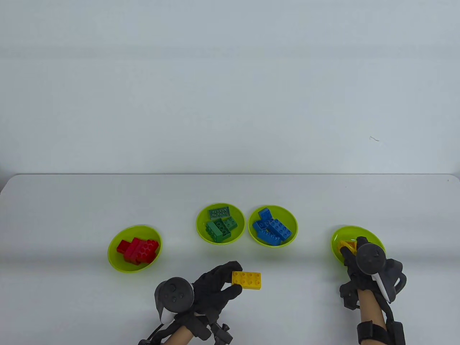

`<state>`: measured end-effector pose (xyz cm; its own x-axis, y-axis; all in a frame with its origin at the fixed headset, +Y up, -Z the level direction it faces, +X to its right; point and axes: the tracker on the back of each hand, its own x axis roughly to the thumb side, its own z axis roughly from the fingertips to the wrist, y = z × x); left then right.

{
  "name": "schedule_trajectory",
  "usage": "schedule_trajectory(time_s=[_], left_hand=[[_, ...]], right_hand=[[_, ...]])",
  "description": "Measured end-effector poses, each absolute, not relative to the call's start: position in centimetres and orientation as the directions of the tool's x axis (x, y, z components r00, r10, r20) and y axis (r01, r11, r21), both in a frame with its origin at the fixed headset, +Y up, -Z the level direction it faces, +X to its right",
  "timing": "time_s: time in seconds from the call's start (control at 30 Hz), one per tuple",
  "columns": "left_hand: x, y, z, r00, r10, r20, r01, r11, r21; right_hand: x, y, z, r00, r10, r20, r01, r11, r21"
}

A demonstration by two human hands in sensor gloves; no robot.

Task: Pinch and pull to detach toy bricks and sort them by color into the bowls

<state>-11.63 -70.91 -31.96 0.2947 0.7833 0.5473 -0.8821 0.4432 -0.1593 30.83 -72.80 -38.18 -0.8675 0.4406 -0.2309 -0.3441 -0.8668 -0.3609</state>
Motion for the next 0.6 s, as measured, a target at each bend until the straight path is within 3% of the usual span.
schedule_trajectory(time_s=[0.13,0.33,0.6], left_hand=[[-11.5,-71.0,-31.9,0.293,0.782,0.55,-0.88,0.445,-0.165],[-11.2,-70.9,-31.7,0.278,0.783,0.556,-0.879,0.44,-0.181],[-10.9,-70.9,-31.6,0.254,0.791,0.557,-0.883,0.424,-0.2]], right_hand=[[28.5,-71.1,-37.4,-0.821,0.567,-0.063,-0.514,-0.783,-0.352],[21.8,-68.7,-34.6,-0.693,0.664,0.281,-0.717,-0.679,-0.161],[15.0,-68.5,-30.7,-0.516,0.67,0.534,-0.744,-0.66,0.108]])
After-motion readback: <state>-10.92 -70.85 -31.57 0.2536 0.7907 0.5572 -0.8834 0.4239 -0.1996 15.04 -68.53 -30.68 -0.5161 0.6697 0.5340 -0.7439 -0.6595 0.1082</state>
